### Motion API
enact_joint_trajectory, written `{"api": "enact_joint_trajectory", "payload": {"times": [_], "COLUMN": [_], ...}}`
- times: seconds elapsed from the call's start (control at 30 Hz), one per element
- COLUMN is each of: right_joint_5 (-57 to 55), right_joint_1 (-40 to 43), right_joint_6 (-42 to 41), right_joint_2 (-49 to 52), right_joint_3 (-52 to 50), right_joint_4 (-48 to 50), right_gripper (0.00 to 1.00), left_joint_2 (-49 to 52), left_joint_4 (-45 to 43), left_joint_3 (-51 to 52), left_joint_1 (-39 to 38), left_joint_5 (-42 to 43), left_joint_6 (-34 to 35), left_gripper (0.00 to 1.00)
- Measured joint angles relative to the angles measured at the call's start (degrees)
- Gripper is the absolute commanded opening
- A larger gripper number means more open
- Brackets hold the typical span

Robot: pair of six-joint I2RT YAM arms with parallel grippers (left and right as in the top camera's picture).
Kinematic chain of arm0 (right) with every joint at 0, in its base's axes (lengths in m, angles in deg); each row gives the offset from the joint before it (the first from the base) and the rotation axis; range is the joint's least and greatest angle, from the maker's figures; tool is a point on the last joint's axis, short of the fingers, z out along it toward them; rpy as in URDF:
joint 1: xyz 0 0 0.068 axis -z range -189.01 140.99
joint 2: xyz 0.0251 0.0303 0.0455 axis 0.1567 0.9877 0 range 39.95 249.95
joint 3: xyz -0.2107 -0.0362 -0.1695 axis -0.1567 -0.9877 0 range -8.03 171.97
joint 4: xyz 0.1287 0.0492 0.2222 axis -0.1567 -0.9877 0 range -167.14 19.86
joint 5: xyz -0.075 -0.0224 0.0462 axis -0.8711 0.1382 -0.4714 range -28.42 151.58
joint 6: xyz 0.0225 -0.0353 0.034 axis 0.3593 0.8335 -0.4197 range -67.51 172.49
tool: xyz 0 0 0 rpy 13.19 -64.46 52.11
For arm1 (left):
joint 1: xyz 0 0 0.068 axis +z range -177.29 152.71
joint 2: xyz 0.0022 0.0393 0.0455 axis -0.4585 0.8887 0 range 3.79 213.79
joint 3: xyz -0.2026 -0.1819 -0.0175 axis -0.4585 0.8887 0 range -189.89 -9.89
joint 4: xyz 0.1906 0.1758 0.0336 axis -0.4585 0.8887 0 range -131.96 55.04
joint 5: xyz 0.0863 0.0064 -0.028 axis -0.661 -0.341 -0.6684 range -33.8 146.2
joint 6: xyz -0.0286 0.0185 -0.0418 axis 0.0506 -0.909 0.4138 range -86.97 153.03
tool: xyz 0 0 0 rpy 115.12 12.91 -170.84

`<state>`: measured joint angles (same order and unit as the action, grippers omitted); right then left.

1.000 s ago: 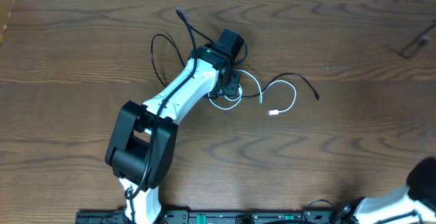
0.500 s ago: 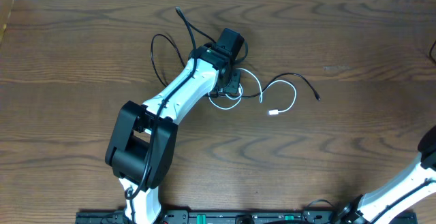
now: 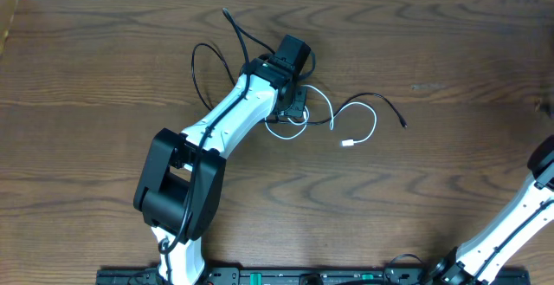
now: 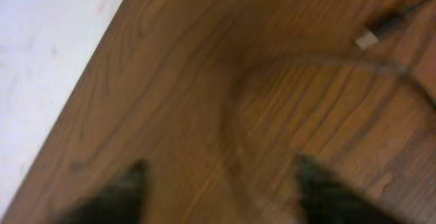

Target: Untangle cables

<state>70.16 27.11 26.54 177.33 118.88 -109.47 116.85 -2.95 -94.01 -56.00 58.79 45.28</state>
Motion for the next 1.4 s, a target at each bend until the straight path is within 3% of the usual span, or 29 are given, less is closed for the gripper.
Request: {"api": "enact_joint_trajectory", "payload": {"times": [0.27, 0.5, 0.67, 1.07, 1.4], "right_joint_5": [2.4, 15.4, 26.1, 36.3, 49.0], "right_joint_1": [-3.6, -7.1, -12.2, -28.5, -35.8], "right_joint_6": [4.0, 10.4, 19.2, 41.6, 56.2], "right_joint_2": [-4.9, -18.1, -20.8, -18.5, -18.5], "right_joint_3": [0.0, 0.2, 1.0, 0.6, 0.6], "right_joint_4": [-8.8, -22.1, -29.7, -40.2, -41.9], "right_gripper": [0.99, 0.99, 0.99, 0.99, 0.99], "left_joint_2": [0.0, 0.0, -2.3, -25.3, -32.3], "left_joint_4": [-0.8, -1.0, 0.9, -5.7, -10.4], "left_joint_3": [0.0, 0.0, -0.2, -2.5, -2.7], "left_joint_1": [0.0, 0.0, 0.0, 0.1, 0.2], "left_joint_5": [0.0, 2.2, 6.8, 11.2, 11.7], "left_joint_6": [0.0, -1.2, -3.1, -2.8, -1.1], "left_gripper": [0.07, 0.07, 0.08, 0.07, 0.08]}}
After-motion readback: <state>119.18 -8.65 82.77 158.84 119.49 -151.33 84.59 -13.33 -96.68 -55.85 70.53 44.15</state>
